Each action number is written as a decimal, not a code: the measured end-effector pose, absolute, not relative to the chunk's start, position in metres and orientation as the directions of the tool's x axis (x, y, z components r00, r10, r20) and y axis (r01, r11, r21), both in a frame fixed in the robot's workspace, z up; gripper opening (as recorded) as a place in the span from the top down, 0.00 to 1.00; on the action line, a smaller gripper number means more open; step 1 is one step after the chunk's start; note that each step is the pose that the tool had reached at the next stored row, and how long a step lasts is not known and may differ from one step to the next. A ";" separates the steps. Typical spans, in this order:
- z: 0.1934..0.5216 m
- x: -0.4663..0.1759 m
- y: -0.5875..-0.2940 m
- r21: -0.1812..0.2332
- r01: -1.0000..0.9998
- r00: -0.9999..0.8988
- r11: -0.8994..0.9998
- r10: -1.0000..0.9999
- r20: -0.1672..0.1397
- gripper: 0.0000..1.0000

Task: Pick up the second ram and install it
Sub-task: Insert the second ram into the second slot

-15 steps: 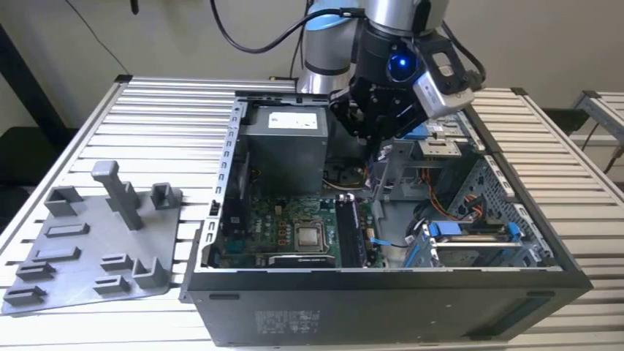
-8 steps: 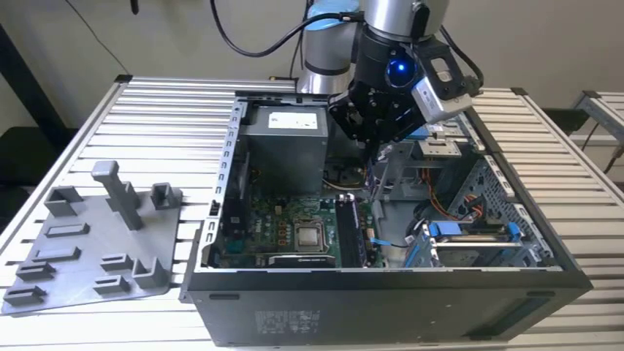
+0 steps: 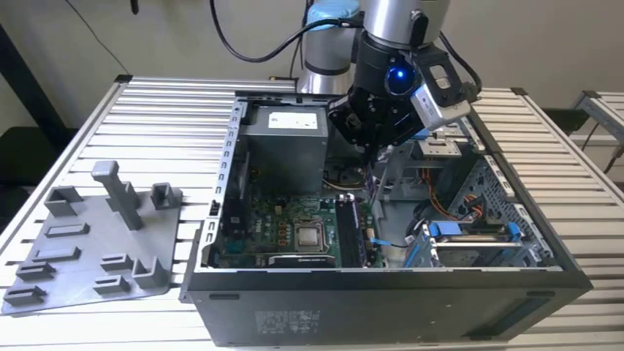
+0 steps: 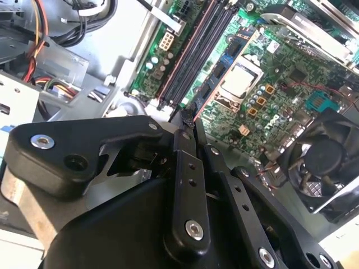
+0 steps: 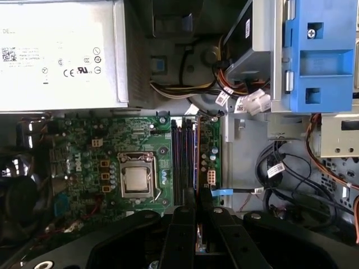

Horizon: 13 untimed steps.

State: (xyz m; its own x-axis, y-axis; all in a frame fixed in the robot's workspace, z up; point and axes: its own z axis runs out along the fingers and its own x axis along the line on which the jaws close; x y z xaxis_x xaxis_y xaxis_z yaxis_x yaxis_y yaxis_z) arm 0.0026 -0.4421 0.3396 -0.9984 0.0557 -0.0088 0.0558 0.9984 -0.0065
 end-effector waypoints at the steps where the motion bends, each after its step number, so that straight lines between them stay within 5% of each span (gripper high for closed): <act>1: 0.339 0.003 -0.442 -0.006 0.056 -0.998 0.998 0.056 -0.009 0.86; 13: 0.328 0.003 -0.442 -0.006 0.056 -0.998 0.998 0.056 -0.009 0.86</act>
